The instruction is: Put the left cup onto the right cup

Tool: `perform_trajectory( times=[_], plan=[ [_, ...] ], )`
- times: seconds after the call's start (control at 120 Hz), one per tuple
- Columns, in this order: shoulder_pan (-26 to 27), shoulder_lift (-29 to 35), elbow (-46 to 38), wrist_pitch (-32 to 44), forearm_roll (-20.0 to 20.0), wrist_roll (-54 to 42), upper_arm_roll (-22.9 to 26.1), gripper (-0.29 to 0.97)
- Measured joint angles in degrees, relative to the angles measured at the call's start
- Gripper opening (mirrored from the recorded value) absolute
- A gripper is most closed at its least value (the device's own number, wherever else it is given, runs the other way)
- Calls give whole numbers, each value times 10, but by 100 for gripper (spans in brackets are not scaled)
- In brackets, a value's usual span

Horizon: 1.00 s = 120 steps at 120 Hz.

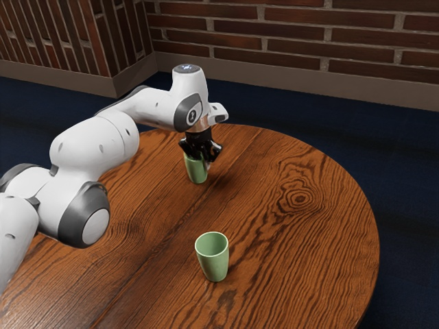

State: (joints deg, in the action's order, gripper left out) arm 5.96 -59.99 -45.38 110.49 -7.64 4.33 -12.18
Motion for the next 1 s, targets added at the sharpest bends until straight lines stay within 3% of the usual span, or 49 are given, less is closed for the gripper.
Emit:
perform_trajectory(
  times=[0.35,1.0],
  plan=[
    [2,0,-1,-4,4,8,-1,-10],
    [3,19,-1,-34,13,19,-8,-11]
  ],
)
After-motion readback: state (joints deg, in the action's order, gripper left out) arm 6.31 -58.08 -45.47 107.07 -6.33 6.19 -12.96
